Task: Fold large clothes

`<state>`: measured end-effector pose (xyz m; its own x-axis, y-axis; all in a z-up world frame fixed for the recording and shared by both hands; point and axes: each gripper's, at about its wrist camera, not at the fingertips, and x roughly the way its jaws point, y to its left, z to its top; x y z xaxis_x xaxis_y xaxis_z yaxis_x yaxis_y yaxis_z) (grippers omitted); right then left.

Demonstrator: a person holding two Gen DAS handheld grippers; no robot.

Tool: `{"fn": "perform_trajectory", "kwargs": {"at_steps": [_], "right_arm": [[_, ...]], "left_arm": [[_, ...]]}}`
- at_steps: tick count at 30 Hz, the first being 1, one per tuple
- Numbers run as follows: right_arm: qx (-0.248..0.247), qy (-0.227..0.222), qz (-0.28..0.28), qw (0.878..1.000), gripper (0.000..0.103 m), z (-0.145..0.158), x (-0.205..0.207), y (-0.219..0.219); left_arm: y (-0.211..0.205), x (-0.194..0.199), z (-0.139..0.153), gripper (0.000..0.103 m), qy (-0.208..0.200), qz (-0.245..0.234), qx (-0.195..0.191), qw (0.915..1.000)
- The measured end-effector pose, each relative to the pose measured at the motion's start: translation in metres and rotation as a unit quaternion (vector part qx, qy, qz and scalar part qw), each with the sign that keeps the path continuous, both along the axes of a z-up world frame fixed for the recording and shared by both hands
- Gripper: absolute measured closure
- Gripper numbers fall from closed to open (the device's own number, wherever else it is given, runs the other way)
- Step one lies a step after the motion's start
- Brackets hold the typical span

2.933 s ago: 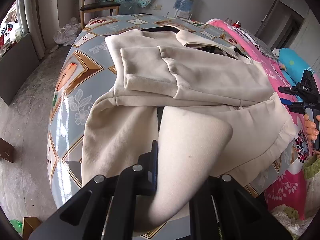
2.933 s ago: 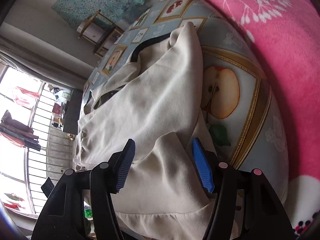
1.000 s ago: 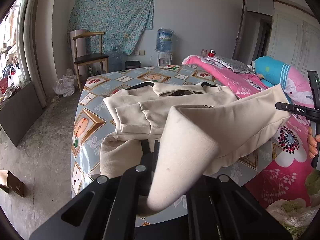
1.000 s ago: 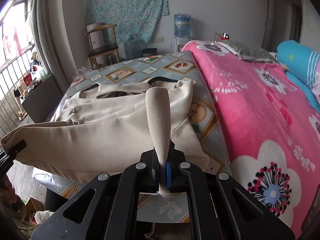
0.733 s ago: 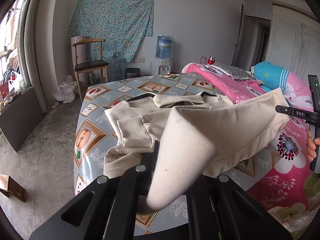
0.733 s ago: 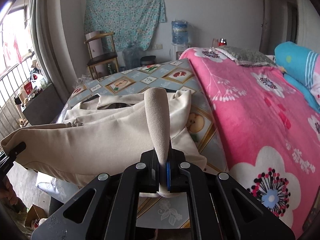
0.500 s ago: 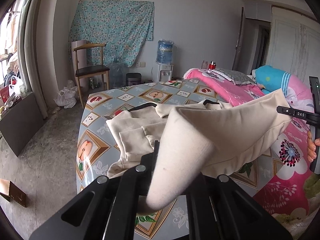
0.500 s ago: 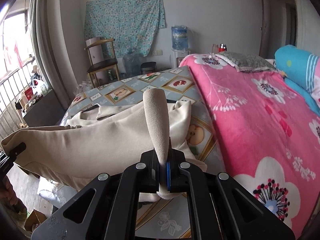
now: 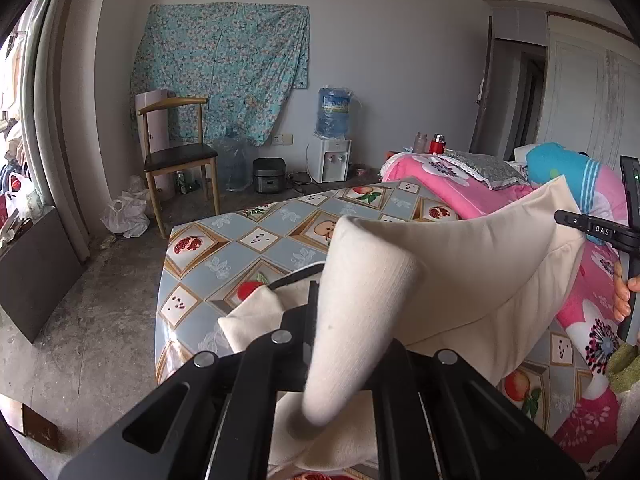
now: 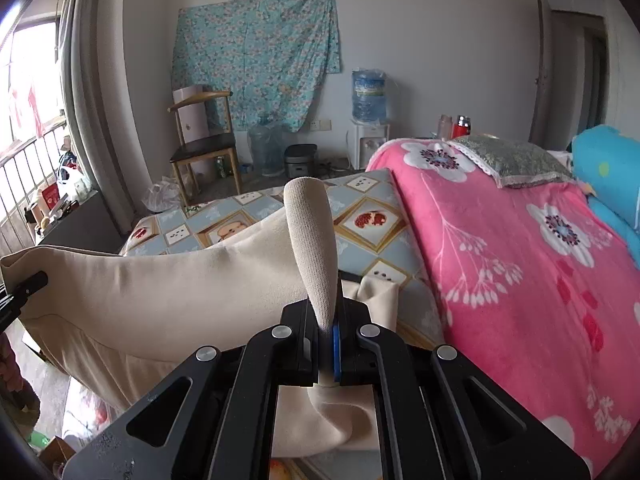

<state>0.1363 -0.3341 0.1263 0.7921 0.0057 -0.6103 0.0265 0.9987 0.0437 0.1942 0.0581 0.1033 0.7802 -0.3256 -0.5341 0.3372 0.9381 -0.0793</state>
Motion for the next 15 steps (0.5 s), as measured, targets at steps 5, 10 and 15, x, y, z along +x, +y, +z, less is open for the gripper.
{"fn": "perform_trajectory", "kwargs": {"at_steps": [5, 10, 15], "right_arm": [[0.002, 0.021, -0.004, 1.000, 0.098, -0.020, 0.077, -0.005], [-0.010, 0.097, -0.014, 0.995, 0.098, -0.089, 0.148, -0.006], [0.009, 0.189, -0.013, 0.982, 0.096, -0.157, 0.179, -0.018]], "left_arm": [[-0.004, 0.086, -0.016, 0.098, 0.050, -0.009, -0.004, 0.9987], [-0.007, 0.171, -0.076, 0.098, 0.161, -0.005, -0.005, 0.9870], [0.003, 0.200, -0.131, 0.081, 0.257, 0.017, -0.023, 0.9661]]}}
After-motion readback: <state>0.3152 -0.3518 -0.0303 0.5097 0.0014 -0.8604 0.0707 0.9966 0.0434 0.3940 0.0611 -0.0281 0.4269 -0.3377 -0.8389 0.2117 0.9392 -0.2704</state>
